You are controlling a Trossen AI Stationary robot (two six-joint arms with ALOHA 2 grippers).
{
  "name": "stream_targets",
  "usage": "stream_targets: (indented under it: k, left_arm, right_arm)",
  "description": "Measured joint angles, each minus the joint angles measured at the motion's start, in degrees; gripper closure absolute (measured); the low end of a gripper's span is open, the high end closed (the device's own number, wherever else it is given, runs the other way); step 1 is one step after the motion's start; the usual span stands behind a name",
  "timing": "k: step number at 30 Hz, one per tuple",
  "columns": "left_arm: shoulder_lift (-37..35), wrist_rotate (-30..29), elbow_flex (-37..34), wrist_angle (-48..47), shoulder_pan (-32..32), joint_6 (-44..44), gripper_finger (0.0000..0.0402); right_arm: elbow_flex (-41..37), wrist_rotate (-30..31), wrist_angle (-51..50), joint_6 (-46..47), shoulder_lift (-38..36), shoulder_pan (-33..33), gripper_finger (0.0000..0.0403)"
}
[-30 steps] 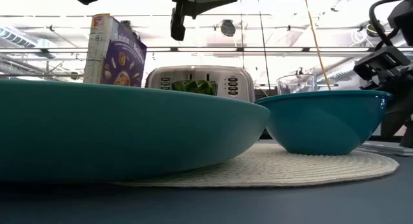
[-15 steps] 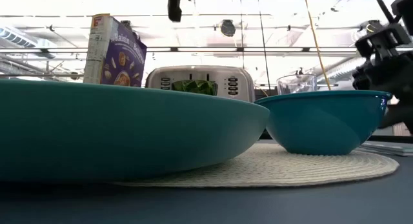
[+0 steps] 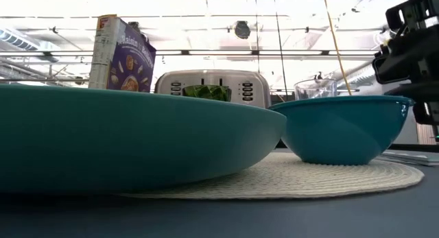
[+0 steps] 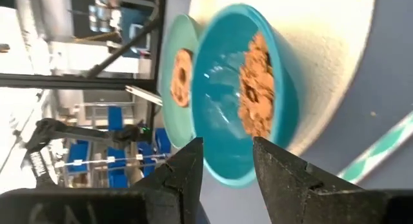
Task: Arrange a breakfast setting
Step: Return to Home Position
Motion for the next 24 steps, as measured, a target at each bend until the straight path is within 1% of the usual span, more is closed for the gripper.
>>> stream_targets:
  k: [5, 8, 12, 18, 21, 24]
  left_arm:
    - [-6.9, 0.0, 0.0, -9.2, -1.1, 3.8, 0.0272]
    - [-11.5, 0.0, 0.0, -13.5, -1.8, 6.5, 0.0273]
    - [-18.1, 0.0, 0.0, -19.0, -2.4, 10.0, 0.0273]
    - [-25.9, 0.0, 0.0, -28.4, -2.5, 11.6, 0.0272]
    - [-28.6, 0.0, 0.0, -34.0, -2.5, 12.4, 0.0273]
    - [-30.9, 0.0, -1.9, -35.3, -2.5, 15.4, 0.0272]
  right_arm:
    - [0.0, 2.8, 1.3, -4.5, -4.1, 0.0, 0.0273]
    - [0.0, 5.4, 5.7, -9.7, -7.0, 0.0, 0.0273]
    - [0.0, 5.9, 16.4, -22.4, -10.7, 0.0, 0.0273]
    - [0.1, 5.8, 33.8, -44.1, -14.4, -0.1, 0.0273]
    - [0.1, 5.7, 38.2, -52.3, -15.7, -0.1, 0.0273]
    - [0.1, 5.6, 38.5, -59.0, -16.6, -0.1, 0.0273]
